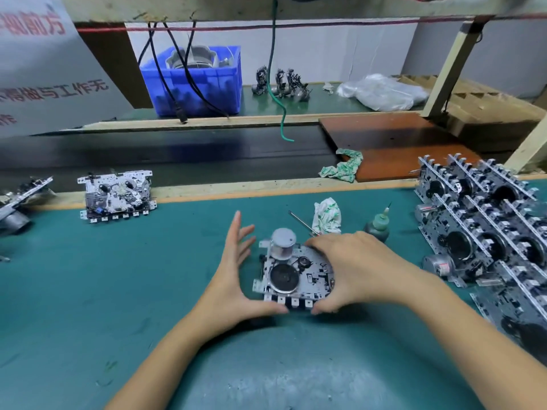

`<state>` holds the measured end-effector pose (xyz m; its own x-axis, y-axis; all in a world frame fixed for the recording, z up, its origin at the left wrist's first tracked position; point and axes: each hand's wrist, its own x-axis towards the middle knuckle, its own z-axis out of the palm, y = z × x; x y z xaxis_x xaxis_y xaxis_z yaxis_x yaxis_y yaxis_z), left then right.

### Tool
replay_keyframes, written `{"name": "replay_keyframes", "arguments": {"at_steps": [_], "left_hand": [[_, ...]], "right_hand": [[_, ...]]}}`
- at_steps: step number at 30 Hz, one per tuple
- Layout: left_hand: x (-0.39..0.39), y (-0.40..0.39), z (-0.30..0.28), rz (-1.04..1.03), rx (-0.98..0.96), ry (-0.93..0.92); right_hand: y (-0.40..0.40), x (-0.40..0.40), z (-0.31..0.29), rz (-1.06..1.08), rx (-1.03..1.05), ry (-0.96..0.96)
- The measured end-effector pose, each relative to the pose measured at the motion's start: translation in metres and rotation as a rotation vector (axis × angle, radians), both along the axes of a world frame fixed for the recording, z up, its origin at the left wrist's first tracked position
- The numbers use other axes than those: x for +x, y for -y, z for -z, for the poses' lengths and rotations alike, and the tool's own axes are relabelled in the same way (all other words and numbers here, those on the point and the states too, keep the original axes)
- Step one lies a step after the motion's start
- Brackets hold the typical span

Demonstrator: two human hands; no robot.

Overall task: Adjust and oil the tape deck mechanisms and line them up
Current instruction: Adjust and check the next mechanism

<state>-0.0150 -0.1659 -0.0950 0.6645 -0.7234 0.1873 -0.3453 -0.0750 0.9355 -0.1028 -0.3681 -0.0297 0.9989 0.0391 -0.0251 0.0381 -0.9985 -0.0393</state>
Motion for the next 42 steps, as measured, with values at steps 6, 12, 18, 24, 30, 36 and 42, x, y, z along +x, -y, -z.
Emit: {"name": "replay_keyframes", "arguments": {"at_steps": [6, 12, 18, 24, 30, 36, 42], "left_hand": [[-0.006, 0.015, -0.030, 0.078, -0.351, -1.088], [-0.029, 0.026, -0.024, 0.101, -0.550, -1.284], [-0.028, 0.024, -0.023, 0.128, -0.554, -1.299], [-0.014, 0.010, -0.018, 0.145, -0.645, -1.230], [-0.013, 0.017, -0.007, 0.135, -0.572, -1.236], [-0.012, 0.022, -0.001, 0.109, -0.454, -1.287], [-0.010, 0.024, -0.001, 0.109, -0.349, -1.330]], "right_hand": [[-0.015, -0.021, 0.000, -0.080, 1.614, -0.228], [-0.059, -0.017, 0.025, -0.290, 2.242, -0.595], [-0.058, -0.016, 0.036, -0.157, 2.251, -0.404], [-0.030, -0.011, 0.042, 0.185, 1.059, 0.430], [-0.017, -0.017, 0.043, 0.386, 0.218, 0.517], [-0.017, -0.015, 0.048, 0.536, 0.045, 0.243], [-0.014, -0.012, 0.051, 0.534, -0.049, 0.218]]}}
